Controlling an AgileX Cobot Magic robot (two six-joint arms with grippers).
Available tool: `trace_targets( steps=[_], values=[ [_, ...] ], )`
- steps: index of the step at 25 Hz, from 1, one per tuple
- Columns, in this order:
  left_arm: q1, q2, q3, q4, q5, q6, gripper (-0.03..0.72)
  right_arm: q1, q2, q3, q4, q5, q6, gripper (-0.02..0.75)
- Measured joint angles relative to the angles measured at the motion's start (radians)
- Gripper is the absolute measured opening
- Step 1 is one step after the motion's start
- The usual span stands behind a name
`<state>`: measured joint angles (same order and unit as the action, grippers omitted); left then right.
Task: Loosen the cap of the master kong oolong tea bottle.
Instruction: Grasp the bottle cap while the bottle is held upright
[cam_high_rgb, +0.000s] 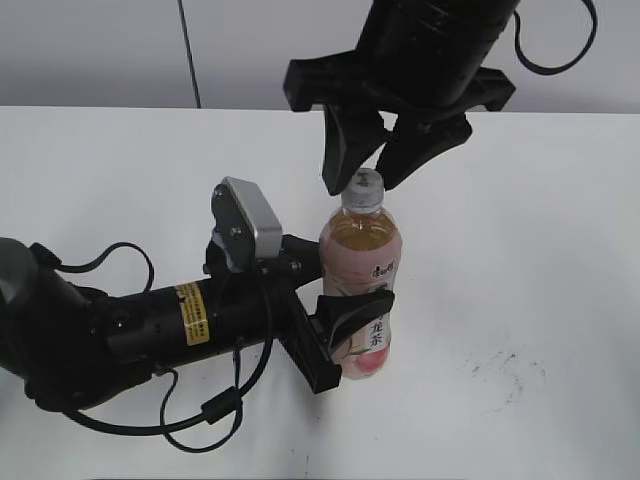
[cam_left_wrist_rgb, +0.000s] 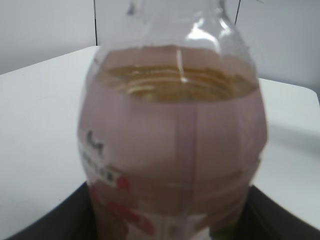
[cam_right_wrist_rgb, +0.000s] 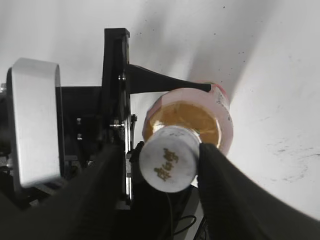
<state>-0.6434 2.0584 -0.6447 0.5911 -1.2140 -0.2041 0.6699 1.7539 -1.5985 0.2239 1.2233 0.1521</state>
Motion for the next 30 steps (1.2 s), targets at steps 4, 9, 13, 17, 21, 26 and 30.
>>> trace_targets(
  steps=[4,9,13,17,21,26,30],
  values=[
    [0.000,0.000,0.000,0.000,0.000,0.000,0.392,0.000,0.000,0.000,-0.010,0.000,0.001,0.325],
    [0.001,0.000,0.000,0.001,0.000,-0.001,0.392,0.000,0.000,0.001,-0.012,0.001,0.001,0.313],
    [0.001,0.000,0.000,0.002,-0.001,-0.001,0.392,0.000,0.002,0.001,-0.012,0.002,0.001,0.316],
    [0.001,0.000,0.000,0.003,-0.001,-0.001,0.392,0.000,0.009,0.001,-0.006,0.001,0.002,0.372],
    [0.001,0.000,0.000,0.003,-0.001,-0.001,0.392,0.000,0.010,0.001,-0.002,0.001,0.002,0.384],
    [0.001,0.000,0.000,0.003,-0.001,0.000,0.392,0.000,0.012,0.001,-0.017,0.002,0.003,0.305],
    [0.001,0.000,0.000,0.002,-0.001,-0.001,0.392,0.000,0.017,0.000,-0.018,0.002,0.003,0.287]
  ],
)
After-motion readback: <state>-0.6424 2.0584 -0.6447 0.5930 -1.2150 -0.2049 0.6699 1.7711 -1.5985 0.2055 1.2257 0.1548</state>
